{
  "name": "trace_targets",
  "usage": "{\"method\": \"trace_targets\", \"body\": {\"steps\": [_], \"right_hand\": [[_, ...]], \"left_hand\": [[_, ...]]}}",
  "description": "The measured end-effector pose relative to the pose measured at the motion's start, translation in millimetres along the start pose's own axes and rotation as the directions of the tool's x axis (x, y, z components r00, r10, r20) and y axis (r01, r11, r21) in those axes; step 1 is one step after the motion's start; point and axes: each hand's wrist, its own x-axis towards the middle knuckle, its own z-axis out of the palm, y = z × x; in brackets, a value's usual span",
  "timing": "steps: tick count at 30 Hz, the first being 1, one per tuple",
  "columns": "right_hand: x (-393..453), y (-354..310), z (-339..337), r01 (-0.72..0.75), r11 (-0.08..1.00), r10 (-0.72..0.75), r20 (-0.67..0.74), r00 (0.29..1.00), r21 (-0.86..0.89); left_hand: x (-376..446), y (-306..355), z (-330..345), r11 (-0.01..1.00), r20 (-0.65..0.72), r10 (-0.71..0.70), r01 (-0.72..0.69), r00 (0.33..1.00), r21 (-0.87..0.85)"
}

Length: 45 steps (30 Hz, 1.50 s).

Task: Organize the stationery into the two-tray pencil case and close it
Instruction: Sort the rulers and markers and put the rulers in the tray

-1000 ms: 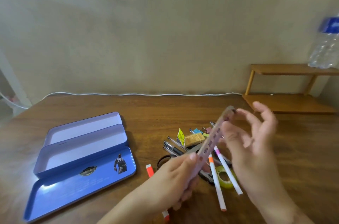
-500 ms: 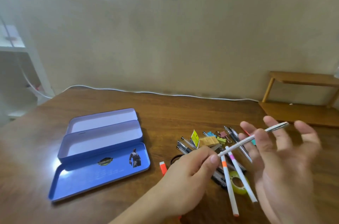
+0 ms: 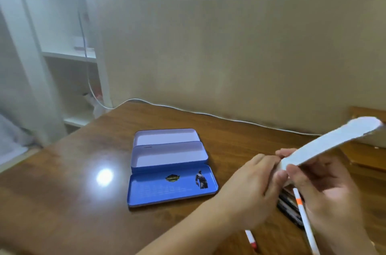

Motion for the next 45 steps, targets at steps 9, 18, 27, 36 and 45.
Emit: {"method": "trace_targets", "body": {"steps": [9, 18, 27, 36, 45], "right_hand": [[84.7, -29.5, 99.4, 0.501, 0.729, 0.005, 0.736, 0.677, -0.466], [104.6, 36.5, 223.9, 0.818, 0.226, 0.280, 0.840, 0.465, -0.528], [90.5, 59.7, 233.0, 0.748, 0.416, 0.241, 0.856, 0.458, -0.517], [95.9, 70.3, 219.4, 0.817, 0.287, 0.034, 0.858, 0.512, -0.499], [104.6, 70.1, 214.0, 0.861, 0.269, 0.075, 0.900, 0.429, -0.432]], "left_hand": [[-62.0, -162.2, -186.2, 0.936, -0.596, -0.182, 0.323, 0.782, 0.137], [-78.1, -227.0, -193.7, 0.899, -0.378, -0.411, 0.437, 0.830, -0.019], [-74.6, -216.9, -183.9, 0.885, -0.209, -0.378, 0.419, 0.902, 0.206], [-69.1, -212.9, -180.7, 0.841, -0.271, -0.440, 0.499, 0.856, 0.209], [-67.5, -206.0, -179.0, 0.785, -0.325, -0.434, 0.530, 0.840, 0.321]]}}
